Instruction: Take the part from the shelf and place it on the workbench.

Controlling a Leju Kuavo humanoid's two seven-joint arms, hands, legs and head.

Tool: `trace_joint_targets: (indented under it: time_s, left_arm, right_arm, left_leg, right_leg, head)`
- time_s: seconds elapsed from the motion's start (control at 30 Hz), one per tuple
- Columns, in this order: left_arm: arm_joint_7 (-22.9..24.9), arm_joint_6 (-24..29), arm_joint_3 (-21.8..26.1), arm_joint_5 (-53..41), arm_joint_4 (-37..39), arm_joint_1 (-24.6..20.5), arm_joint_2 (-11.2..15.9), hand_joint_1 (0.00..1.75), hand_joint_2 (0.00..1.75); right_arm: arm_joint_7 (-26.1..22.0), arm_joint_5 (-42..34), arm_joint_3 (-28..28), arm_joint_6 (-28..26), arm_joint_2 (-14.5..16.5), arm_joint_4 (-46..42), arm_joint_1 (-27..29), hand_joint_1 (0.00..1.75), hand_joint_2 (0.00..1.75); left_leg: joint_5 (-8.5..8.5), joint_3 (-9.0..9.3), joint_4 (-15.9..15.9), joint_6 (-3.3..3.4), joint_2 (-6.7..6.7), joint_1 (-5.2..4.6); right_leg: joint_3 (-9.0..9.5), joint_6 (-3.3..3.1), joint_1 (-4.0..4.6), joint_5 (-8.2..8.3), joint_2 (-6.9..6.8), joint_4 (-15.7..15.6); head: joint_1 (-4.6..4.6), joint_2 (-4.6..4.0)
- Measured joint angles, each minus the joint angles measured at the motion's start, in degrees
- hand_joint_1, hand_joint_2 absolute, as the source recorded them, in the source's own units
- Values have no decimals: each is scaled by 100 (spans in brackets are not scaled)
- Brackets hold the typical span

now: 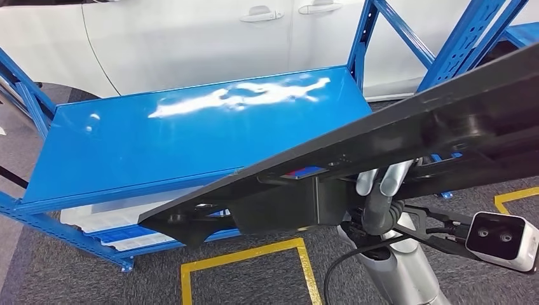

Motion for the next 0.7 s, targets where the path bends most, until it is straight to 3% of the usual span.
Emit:
trace_joint_targets:
  time_s: [0.03,0.07,0.13,0.17,0.23,0.3,0.33,0.37,0.4,0.43,0.47,0.53,0.57,0.63,0.67,0.7]
  left_arm:
    - [2,7,1,0,1,-7,13,0,0]
    - [5,15,0,0,2,-13,24,0,0]
    - [14,26,0,0,3,-13,35,0,0]
    - [20,29,-1,0,4,-17,42,0,0]
    - [28,31,-1,0,5,-26,51,0,0]
    - [32,32,-1,0,5,-26,58,0,0]
    - [34,33,-1,0,5,-24,58,0,0]
    - [40,37,-1,0,5,-22,59,0,0]
    - [50,46,-1,0,5,-21,59,0,0]
    - [59,61,-1,0,5,-20,58,0,0]
    - [67,79,-1,0,5,-18,58,0,0]
    - [69,118,1,0,5,-14,58,0,0]
    - [67,131,2,0,5,-11,57,0,0]
    - [63,142,4,0,6,-1,57,0,0]
    - [63,143,4,0,7,8,57,0,0]
    - [64,145,4,0,7,17,56,0,0]
  right_arm:
    - [0,2,0,-9,-2,3,11,175,175]
    - [0,3,0,-10,-6,9,24,175,175]
    - [0,12,0,0,-22,27,57,175,175]
    - [0,28,0,8,-35,37,76,175,175]
    - [-1,71,-2,21,-65,57,120,175,175]
    - [-1,97,-5,72,-94,79,182,175,175]
    - [-2,101,-9,134,-108,90,222,175,175]
    - [-2,99,-14,219,-119,102,259,175,175]
    - [-2,95,-20,325,-125,113,291,175,175]
    - [-2,90,-24,437,-127,125,312,175,175]
    - [-2,84,-26,529,-120,134,324,175,175]
    - [-2,74,-26,620,-85,149,337,175,175]
    - [-2,70,-26,626,-60,157,340,175,175]
    - [-2,62,-26,620,-16,176,340,175,175]
    - [-2,61,-26,620,4,187,337,175,175]
    - [-2,61,-26,620,26,196,336,175,175]
  left_leg:
    - [-28,172,-280,34,-2,-24]
    - [-58,234,-415,62,-2,-47]
    - [41,184,-477,118,14,-50]
    - [112,142,-504,162,29,-37]
    - [273,9,-547,224,61,-9]
    - [408,-170,-538,239,64,-12]
    - [469,-262,-523,233,66,-13]
    - [525,-357,-499,220,67,-10]
    - [575,-453,-469,202,67,-6]
    - [619,-545,-429,180,66,-1]
    - [658,-628,-385,151,64,0]
    - [729,-722,-322,82,59,-3]
    - [772,-738,-317,42,56,-7]
    - [856,-753,-338,-39,52,6]
    - [809,-789,-308,-69,47,17]
    - [655,-848,-191,-95,43,29]
  right_leg:
    - [-10,28,-2,37,-4,1]
    - [-15,63,-9,79,-8,-6]
    - [-29,133,-26,149,-7,-23]
    - [-74,165,-29,77,0,28]
    - [-236,221,-48,-369,12,428]
    - [-425,274,-80,-894,13,1153]
    - [-462,299,-99,-996,12,1450]
    - [-414,322,-119,-960,12,1578]
    - [-266,340,-141,-829,11,1503]
    - [-11,353,-165,-674,10,1220]
    - [296,357,-180,-623,9,805]
    - [723,300,-160,-665,22,158]
    - [786,253,-136,-719,30,25]
    - [732,141,-119,-641,27,-5]
    - [682,85,-121,-578,16,-14]
    - [619,36,-129,-504,5,-30]
  head:
    - [1,0]
    - [1,0]
    - [1,0]
    - [1,0]
    - [1,0]
    - [1,0]
    - [2,0]
    - [2,0]
    - [2,0]
    - [2,0]
    - [2,0]
    - [1,0]
    - [-1,0]
    - [1,0]
    - [0,0]
    - [1,0]
